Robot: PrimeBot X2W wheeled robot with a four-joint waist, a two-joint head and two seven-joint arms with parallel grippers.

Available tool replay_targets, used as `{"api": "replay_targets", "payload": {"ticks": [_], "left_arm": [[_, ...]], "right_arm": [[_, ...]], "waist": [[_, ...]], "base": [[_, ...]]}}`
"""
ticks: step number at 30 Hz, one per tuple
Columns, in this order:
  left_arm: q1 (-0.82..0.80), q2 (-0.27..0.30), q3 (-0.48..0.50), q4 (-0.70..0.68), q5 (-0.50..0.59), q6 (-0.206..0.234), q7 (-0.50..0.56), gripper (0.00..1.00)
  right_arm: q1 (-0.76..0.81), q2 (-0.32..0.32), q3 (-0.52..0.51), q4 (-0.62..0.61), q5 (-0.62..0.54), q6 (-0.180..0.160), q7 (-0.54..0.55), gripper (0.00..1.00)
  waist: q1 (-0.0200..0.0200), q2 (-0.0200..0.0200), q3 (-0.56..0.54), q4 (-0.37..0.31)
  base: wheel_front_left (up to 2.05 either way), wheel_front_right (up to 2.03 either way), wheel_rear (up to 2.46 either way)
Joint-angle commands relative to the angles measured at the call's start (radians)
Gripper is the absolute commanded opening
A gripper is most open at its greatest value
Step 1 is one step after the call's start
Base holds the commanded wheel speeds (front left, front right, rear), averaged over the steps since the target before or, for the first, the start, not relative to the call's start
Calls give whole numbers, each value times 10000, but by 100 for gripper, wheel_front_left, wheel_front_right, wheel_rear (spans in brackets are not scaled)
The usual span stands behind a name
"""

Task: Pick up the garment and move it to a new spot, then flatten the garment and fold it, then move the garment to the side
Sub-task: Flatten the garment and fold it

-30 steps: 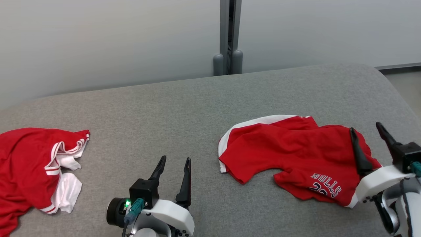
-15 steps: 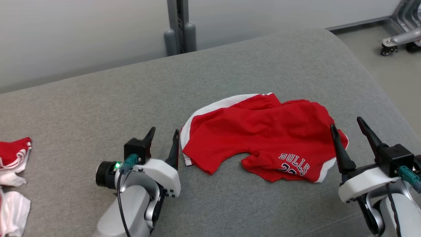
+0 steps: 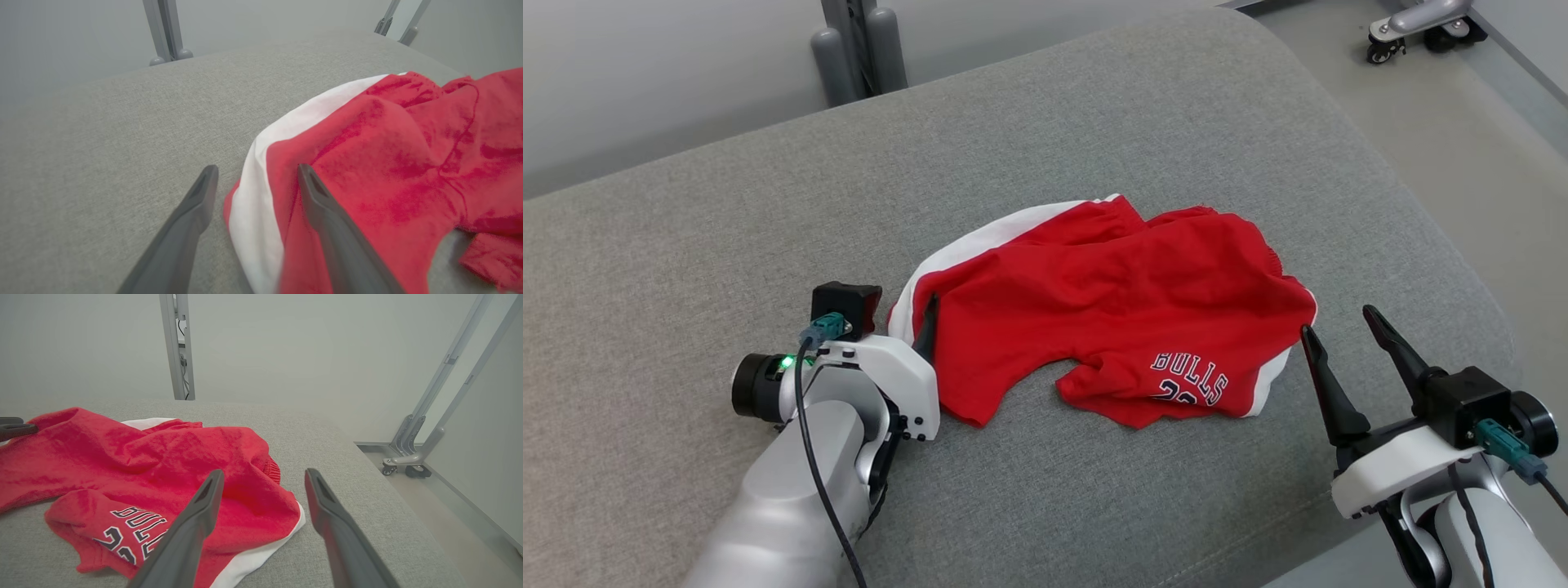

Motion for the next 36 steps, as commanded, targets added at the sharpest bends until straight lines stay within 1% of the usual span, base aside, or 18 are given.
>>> {"api": "replay_targets", "payload": {"ticks": [1,5,10,11,12,13,14,17,20,25,27,29,32,34,36], "left_arm": [[-229,58,1,294,-114,93,-104,100],[-474,58,-153,796,-233,124,-108,100],[-573,57,-540,1233,-401,-144,239,100],[-566,54,-587,1269,-475,-197,283,78],[-574,55,-615,1296,-548,-251,311,36],[-574,55,-615,1296,-548,-251,311,36],[-571,57,-658,1313,-599,-270,306,0],[-533,57,-705,1336,-823,-341,233,0],[-676,68,-532,1338,-1067,-234,-79,0],[-1087,225,-90,1030,-1058,294,-457,0],[-1307,454,415,190,-964,605,-468,0],[-1143,693,1009,-767,-728,911,-467,0],[-858,931,1914,-2252,-284,1247,-464,0],[-680,1084,2401,-3225,163,1406,-466,0],[-494,1054,2706,-4097,481,1388,-466,0]], "right_arm": [[-45,-108,61,-13,87,-2,-53,100],[-30,-162,144,10,145,-2,-53,100],[-76,-112,142,17,123,-2,-53,100],[-80,-104,139,20,104,-2,-53,100],[-79,-96,133,25,84,-2,-53,100],[-79,-96,133,25,84,-2,-53,100],[-75,-91,129,30,60,-2,-53,100],[-33,-68,87,62,-37,-2,-53,100],[16,-33,30,89,-147,-2,-53,100],[154,5,-189,48,-259,-2,-53,100],[197,56,-289,34,-316,-2,-53,100],[229,115,-334,13,-350,-2,-53,100],[310,194,-345,0,-422,-2,-53,100],[329,236,-364,-6,-455,-2,-53,100],[370,291,-404,-30,-502,-2,-53,100]], "waist": [[0,0,29,-71],[0,0,77,-130],[0,0,165,-163],[0,0,170,-162],[0,0,169,-160],[0,0,169,-160],[0,0,164,-154],[0,0,84,-103],[0,0,-69,-5],[0,0,-391,337],[0,0,-521,496],[0,0,-660,644],[0,0,-896,848],[0,0,-1047,957],[0,0,-1199,1043]], "base": [[0,0,0],[0,0,0],[0,0,0],[0,0,0],[0,0,0],[0,0,0],[0,0,0],[0,0,0],[0,0,0],[0,0,0],[0,0,0],[0,0,0],[0,0,0],[0,0,0],[0,0,0]]}}
